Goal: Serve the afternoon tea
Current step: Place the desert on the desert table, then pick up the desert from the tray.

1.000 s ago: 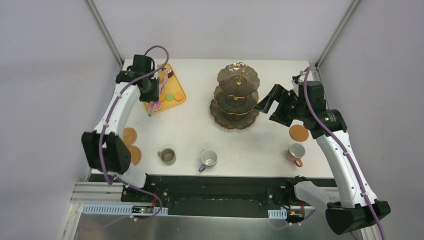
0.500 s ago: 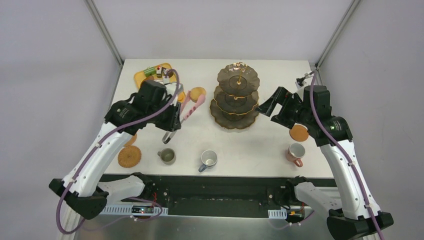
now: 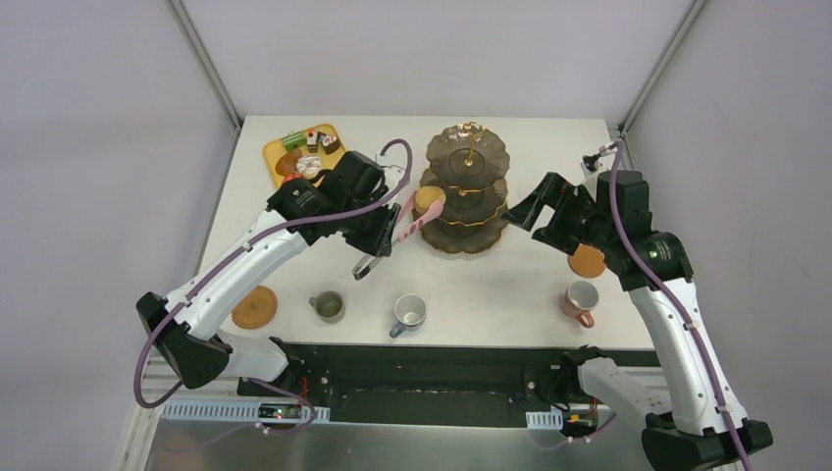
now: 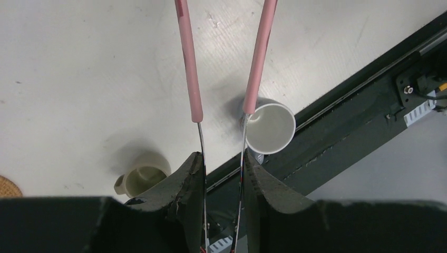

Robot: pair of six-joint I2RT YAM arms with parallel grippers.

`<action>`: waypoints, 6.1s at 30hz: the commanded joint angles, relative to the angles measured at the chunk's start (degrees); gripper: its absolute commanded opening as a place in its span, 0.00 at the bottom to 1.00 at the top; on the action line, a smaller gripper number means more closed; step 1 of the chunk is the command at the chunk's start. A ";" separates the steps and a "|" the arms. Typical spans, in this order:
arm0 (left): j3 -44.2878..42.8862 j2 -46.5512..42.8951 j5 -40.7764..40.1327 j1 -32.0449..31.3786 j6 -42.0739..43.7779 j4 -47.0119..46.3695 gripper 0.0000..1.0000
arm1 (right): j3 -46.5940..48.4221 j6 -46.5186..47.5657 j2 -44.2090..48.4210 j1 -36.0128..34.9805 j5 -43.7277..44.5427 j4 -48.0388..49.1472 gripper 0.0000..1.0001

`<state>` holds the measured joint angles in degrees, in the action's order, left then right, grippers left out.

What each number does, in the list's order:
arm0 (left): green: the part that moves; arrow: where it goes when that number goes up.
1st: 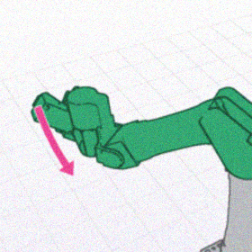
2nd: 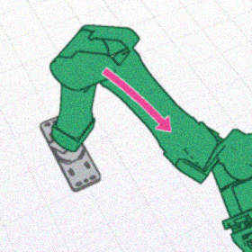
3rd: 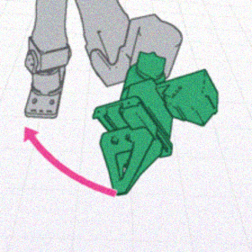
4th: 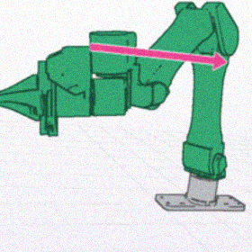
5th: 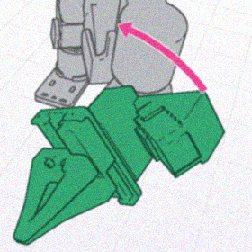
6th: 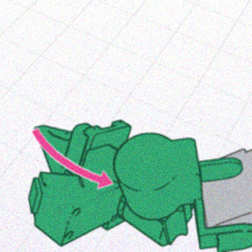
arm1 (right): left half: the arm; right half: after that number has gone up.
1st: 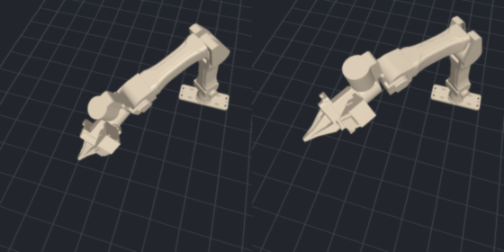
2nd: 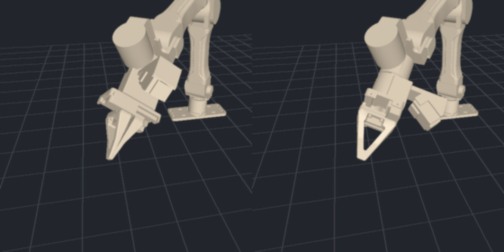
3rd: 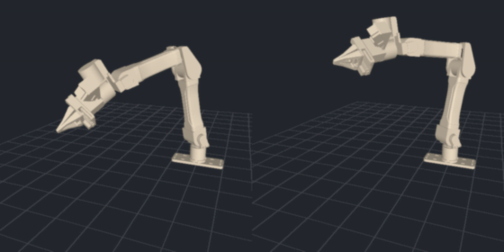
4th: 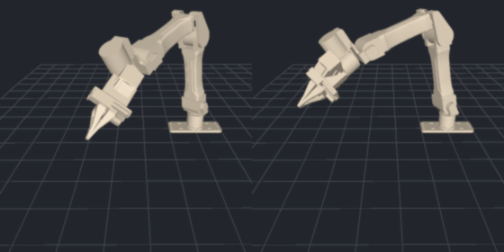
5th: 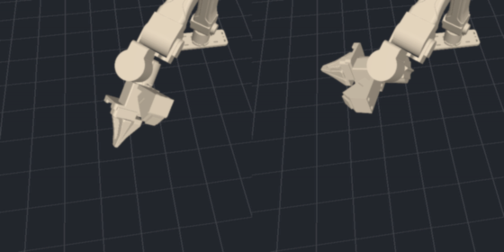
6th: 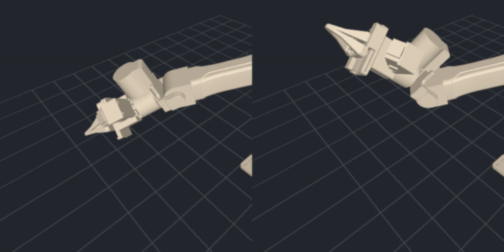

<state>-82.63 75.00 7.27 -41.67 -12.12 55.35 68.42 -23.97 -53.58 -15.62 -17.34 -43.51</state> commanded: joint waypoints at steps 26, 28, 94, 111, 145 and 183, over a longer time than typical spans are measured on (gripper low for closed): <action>-15.71 20.18 -2.04 -0.77 1.43 -3.10 0.09 | 0.52 -0.20 0.64 -0.03 1.17 1.00 0.99; -16.18 20.73 -2.13 -0.78 1.61 -2.70 0.11 | 0.66 -0.10 0.58 -0.05 1.26 0.97 0.99; -19.32 15.86 6.32 2.55 -1.86 9.29 0.40 | -0.40 0.26 0.57 -0.10 0.91 1.48 0.99; -13.02 7.62 4.44 28.90 0.30 13.03 0.38 | -0.71 -0.12 0.19 -0.03 0.40 1.75 0.99; -12.15 27.79 -2.79 46.06 0.60 10.76 0.38 | -1.10 0.61 -1.89 -1.16 -1.20 1.92 0.99; -11.66 29.37 -4.00 42.64 0.33 9.72 0.38 | -1.67 0.49 -1.79 -1.12 -0.84 2.12 0.99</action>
<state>-94.74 104.90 3.95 1.45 -12.58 64.12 66.83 -23.90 -56.21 -16.45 -18.65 -42.87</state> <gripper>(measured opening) 0.385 0.990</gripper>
